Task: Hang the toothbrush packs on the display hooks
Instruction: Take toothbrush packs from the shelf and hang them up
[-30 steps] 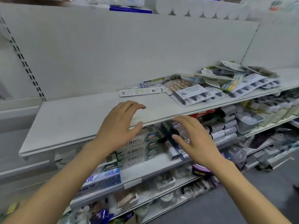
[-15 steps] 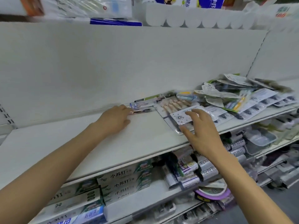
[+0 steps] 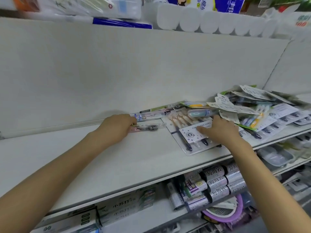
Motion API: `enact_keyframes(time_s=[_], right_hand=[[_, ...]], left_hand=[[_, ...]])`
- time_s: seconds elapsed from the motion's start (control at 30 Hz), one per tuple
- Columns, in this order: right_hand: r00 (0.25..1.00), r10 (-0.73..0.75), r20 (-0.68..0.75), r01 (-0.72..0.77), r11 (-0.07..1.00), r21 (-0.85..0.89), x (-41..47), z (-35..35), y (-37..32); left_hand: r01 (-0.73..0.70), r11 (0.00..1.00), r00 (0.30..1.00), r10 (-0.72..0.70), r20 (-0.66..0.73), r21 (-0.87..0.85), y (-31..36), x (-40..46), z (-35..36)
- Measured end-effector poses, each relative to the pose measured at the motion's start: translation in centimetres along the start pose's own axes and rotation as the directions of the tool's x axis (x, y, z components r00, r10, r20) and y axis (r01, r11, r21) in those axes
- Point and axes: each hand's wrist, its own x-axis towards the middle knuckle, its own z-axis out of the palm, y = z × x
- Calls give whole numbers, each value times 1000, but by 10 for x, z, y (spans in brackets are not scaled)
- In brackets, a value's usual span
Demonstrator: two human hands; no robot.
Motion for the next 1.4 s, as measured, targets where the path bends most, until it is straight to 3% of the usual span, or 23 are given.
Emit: enact_keyframes(time_s=[0.1,0.2,0.27,0.33,0.43,0.63,0.83,0.97,1.1,1.23,1.4], right_hand=[[996,4,93,-12,996,85,9,-14,1],[979,-102,179,8,888,460,4,-26,3],[964,-177,196,30,811,584,-1,-30,4],[957,-205,204,-7,687,726,-5,-30,5],[935,-270,230,-106,408,907,-14,-23,1],[892,-431,137,-81,145,986,-43,-7,-14],[824,-549,141,-124,68,990,-67,0,-36],[743,-599,299,-360,19,933,-74,8,-65],[661,-681,316,-544,-145,827,-85,18,-97],[623,-717,313,-485,-40,874,-105,32,-126],[651,-734,192,-297,-14,955,-147,36,-154]], left_hand=[[45,999,999,-44,-18,27,7,-8,-9],[107,994,992,-107,-61,-10,18,-20,-21],[149,986,983,-156,-94,-80,22,-29,-30],[180,971,974,-198,-108,-156,25,-40,-37],[214,941,963,-249,-107,-262,30,-56,-45],[204,716,924,-367,-111,-668,35,-98,-51],[188,500,806,-570,-158,-845,40,-152,-61],[189,401,745,-653,-136,-896,40,-200,-65],[184,342,686,-716,-129,-921,36,-249,-65],[217,312,596,-793,-127,-925,25,-291,-69],[188,287,553,-821,-141,-939,12,-333,-77]])
